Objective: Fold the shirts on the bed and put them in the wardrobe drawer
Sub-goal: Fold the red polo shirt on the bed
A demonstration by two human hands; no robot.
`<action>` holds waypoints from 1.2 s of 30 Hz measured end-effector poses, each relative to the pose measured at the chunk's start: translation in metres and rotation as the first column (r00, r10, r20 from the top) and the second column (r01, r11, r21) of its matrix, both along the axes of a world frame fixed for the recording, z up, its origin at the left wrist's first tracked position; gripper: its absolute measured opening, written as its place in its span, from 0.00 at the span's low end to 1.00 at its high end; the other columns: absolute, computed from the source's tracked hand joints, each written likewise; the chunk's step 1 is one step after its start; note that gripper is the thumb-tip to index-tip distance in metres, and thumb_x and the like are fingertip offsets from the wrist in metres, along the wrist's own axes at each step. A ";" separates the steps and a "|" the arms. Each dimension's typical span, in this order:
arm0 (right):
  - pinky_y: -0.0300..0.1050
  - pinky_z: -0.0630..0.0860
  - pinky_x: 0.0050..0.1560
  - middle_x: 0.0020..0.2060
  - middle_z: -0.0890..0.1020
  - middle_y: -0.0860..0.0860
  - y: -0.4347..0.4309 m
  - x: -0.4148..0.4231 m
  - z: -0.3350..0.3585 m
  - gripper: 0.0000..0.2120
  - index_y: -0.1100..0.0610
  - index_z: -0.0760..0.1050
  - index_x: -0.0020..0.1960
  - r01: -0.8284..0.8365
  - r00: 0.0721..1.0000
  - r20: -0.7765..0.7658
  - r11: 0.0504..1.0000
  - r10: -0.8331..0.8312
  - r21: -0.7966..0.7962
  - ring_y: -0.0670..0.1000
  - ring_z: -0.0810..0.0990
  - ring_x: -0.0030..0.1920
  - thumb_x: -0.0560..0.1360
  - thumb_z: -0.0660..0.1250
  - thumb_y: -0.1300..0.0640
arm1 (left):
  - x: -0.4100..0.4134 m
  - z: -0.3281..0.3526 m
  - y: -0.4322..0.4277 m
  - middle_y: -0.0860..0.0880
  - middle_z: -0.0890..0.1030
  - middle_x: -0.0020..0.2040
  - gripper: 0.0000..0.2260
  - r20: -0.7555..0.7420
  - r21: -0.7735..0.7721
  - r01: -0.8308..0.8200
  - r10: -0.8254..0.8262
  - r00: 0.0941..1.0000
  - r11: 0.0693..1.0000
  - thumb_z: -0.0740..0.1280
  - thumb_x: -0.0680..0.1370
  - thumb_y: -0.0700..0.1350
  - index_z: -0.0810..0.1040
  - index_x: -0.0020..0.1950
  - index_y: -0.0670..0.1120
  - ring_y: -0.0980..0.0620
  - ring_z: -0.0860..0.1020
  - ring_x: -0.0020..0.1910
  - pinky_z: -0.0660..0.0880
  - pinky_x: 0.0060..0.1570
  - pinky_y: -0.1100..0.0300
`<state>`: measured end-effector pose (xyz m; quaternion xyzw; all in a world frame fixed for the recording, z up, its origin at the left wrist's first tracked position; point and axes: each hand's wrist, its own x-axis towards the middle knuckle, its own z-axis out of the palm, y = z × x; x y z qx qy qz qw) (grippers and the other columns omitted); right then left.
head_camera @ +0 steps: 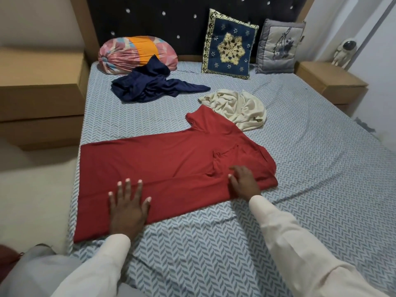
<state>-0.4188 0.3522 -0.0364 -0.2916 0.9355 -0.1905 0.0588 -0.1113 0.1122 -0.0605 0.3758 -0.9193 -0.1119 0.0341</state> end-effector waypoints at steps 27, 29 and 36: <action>0.51 0.71 0.63 0.65 0.75 0.62 -0.279 -0.078 0.004 0.26 0.41 0.49 0.79 -0.046 0.998 -0.015 0.812 0.068 0.582 0.62 0.76 0.63 0.82 0.48 0.50 | -0.061 0.027 -0.266 0.44 0.67 0.70 0.19 0.177 -0.007 -0.011 0.012 0.984 1.000 0.59 0.81 0.49 0.67 0.72 0.47 0.41 0.70 0.64 0.72 0.60 0.47; 0.51 0.72 0.61 0.63 0.77 0.61 -0.289 -0.077 -0.003 0.24 0.44 0.53 0.77 -0.007 0.994 -0.085 0.797 0.073 0.604 0.61 0.77 0.62 0.82 0.47 0.52 | -0.067 0.032 -0.287 0.43 0.72 0.64 0.15 0.224 -0.071 0.049 -0.032 0.974 0.996 0.57 0.80 0.42 0.70 0.66 0.45 0.42 0.72 0.61 0.74 0.55 0.48; 0.51 0.71 0.59 0.62 0.78 0.62 -0.307 -0.073 -0.001 0.21 0.54 0.58 0.74 0.060 0.996 -0.087 0.830 -0.014 0.555 0.63 0.76 0.62 0.81 0.52 0.57 | -0.071 0.038 -0.298 0.46 0.76 0.58 0.11 0.300 -0.182 0.160 -0.101 0.949 0.970 0.61 0.77 0.44 0.75 0.58 0.46 0.45 0.71 0.60 0.70 0.55 0.52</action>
